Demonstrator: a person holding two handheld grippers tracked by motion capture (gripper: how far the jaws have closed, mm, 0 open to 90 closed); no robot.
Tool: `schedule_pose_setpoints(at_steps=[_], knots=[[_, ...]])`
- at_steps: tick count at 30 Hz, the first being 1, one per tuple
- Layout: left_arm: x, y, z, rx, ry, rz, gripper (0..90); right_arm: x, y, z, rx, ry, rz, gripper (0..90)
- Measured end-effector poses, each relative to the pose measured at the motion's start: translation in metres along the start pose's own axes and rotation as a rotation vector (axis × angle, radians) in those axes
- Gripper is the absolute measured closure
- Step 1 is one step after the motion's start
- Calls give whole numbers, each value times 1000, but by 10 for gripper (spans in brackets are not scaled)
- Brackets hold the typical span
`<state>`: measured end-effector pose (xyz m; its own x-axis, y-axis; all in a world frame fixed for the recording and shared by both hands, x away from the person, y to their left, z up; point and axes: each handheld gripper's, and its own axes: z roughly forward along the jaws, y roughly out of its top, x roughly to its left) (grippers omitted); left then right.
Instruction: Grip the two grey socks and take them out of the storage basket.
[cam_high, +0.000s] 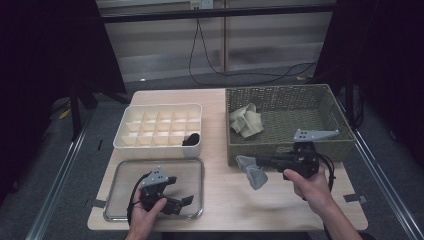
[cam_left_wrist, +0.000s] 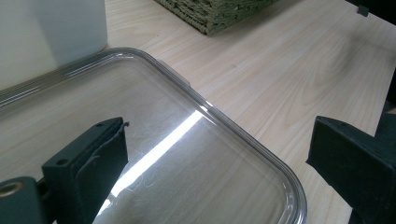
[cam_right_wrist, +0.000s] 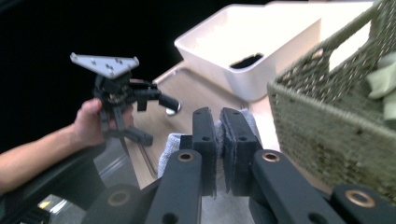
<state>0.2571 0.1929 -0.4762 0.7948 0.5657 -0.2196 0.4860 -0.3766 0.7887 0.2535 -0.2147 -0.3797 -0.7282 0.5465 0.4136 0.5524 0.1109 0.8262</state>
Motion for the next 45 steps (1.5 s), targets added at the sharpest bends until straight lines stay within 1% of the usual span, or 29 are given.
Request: schedule_pose_setpoints(at_steps=[2,4,5,6,7,8,11,12,13,14,17,18,21,25,27,32,33,34,35,36,37,41,43,44,45], knots=[[0,0,-1,-3,3,-4,46,2,-3,6,15,5,5,848],[0,0,-1,-6,4,-6,46,2,-5,8,19,6,3,849],[1,0,-2,-2,6,-3,46,2,-9,11,25,12,13,848],[1,0,-2,-6,5,-5,46,2,-9,11,25,12,13,848],[0,0,-2,-5,4,-5,45,0,-15,14,34,14,25,848],[0,0,-2,-5,4,-5,46,0,-15,14,34,14,25,848],[0,0,-1,-3,0,1,46,-6,-27,19,46,15,53,848],[0,0,-1,-3,0,1,46,-6,-27,19,46,15,53,848],[0,0,0,-2,2,-1,45,-10,-32,22,59,10,62,848],[0,0,0,-3,1,0,45,-10,-32,22,59,10,62,848],[0,0,0,-1,1,2,45,-16,-37,26,79,4,80,847],[0,0,0,-1,1,2,45,-16,-37,26,79,4,80,847],[0,0,0,-1,0,2,45,-24,-43,30,104,-9,96,845],[0,0,-1,-3,1,-1,45,-34,-49,33,123,-30,121,842],[0,0,0,-3,1,-1,45,-39,-52,34,131,-49,121,841],[0,1,0,5,0,4,45,-50,-57,35,148,-74,143,838],[0,1,0,6,-2,3,45,-50,-57,35,148,-74,143,838],[0,1,1,5,-7,3,45,-53,-58,36,155,-78,144,836],[0,1,1,12,-1,8,45,-56,-61,39,168,-90,147,832],[0,1,1,12,-1,8,45,-56,-61,39,168,-90,147,832],[-1,1,3,8,-14,3,46,-59,-62,41,178,-95,149,826],[-2,2,3,17,-10,10,47,-61,-63,45,186,-106,146,813],[-3,2,4,16,-18,13,47,-61,-64,47,195,-126,137,787],[-3,2,4,16,-18,13,48,-61,-64,47,195,-126,137,787],[-3,2,4,16,-16,12,48,-61,-64,47,199,-139,129,767]])
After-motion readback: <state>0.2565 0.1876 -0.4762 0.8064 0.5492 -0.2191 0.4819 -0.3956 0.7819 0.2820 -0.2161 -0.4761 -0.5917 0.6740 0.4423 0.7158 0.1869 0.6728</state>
